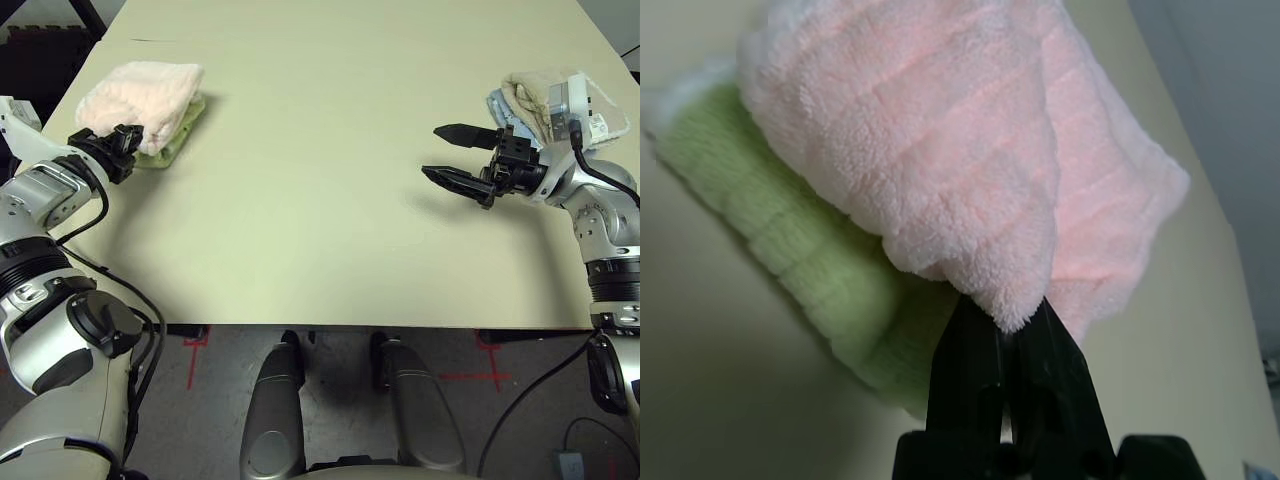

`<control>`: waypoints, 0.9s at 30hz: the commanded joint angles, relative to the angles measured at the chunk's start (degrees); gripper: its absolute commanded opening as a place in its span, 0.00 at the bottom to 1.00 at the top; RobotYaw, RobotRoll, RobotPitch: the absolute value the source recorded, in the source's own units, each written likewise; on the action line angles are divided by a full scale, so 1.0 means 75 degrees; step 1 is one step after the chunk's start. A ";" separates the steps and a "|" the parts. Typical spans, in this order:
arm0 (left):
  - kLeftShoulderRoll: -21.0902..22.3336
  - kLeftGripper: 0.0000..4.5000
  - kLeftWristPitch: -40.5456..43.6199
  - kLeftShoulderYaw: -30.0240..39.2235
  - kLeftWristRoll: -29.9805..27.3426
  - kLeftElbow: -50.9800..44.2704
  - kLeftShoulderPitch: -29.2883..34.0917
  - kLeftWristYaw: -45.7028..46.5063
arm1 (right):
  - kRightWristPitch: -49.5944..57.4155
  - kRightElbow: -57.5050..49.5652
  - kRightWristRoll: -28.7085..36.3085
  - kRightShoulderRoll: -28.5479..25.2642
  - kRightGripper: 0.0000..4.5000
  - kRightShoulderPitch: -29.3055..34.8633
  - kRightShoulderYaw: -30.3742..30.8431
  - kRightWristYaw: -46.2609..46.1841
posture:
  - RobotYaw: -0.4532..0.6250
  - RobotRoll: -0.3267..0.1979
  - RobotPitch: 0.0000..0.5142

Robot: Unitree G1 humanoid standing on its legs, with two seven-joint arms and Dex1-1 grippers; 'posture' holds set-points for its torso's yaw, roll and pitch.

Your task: Fold the towel and set it aside.

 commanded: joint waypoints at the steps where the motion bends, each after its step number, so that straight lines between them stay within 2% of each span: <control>1: 0.0136 0.01 -0.0381 0.0010 0.0044 -0.0031 0.0077 0.0145 | -0.0070 -0.0030 -0.0044 -0.0091 1.00 0.0099 0.0039 0.0070 | 0.43 0.62 0.51; 7: 0.0051 0.01 -0.0065 0.0037 -0.0313 -0.0294 0.0019 0.0276 | -0.0111 0.0058 -0.0079 -0.0080 1.00 0.0052 0.0045 0.0091 | 0.43 0.62 0.51; 10: 0.0020 0.19 0.0376 0.0124 -0.0616 -0.0467 -0.0043 0.0422 | -0.0141 0.0096 -0.0095 -0.0077 1.00 0.0024 0.0050 0.0087 | 0.43 0.62 0.51; 13: 0.0047 0.43 0.0984 0.0215 -0.0952 -0.0603 -0.0092 0.0623 | -0.0155 0.0125 -0.0102 -0.0074 1.00 -0.0009 0.0052 0.0085 | 0.43 0.62 0.51; 17: 0.0376 0.78 0.2915 0.0381 -0.1207 -0.0595 -0.0197 0.1288 | -0.0172 0.0144 -0.0102 -0.0085 1.00 -0.0034 0.0039 0.0087 | 0.43 0.62 0.51; 19: 0.0621 0.95 0.3925 0.0253 -0.1207 -0.0806 -0.0162 0.1183 | -0.0177 0.0139 -0.0095 -0.0092 1.00 -0.0023 0.0030 0.0088 | 0.43 0.62 0.51; 20: 0.0826 0.99 0.4386 0.0073 -0.1208 -0.0906 -0.0090 0.1045 | -0.0180 0.0139 -0.0092 -0.0096 1.00 -0.0016 0.0027 0.0089 | 0.43 0.62 0.51; 25: 0.2239 0.99 0.4815 -0.1687 -0.2199 -0.0945 0.0571 0.0004 | -0.0224 0.0212 -0.0098 -0.0071 1.00 -0.0022 0.0041 0.0102 | 0.45 0.62 0.52; 27: 0.2234 0.99 0.4815 -0.1734 -0.2249 -0.1045 0.0094 -0.0393 | -0.0266 0.0281 -0.0110 -0.0027 1.00 -0.0052 0.0057 0.0091 | 0.46 0.62 0.52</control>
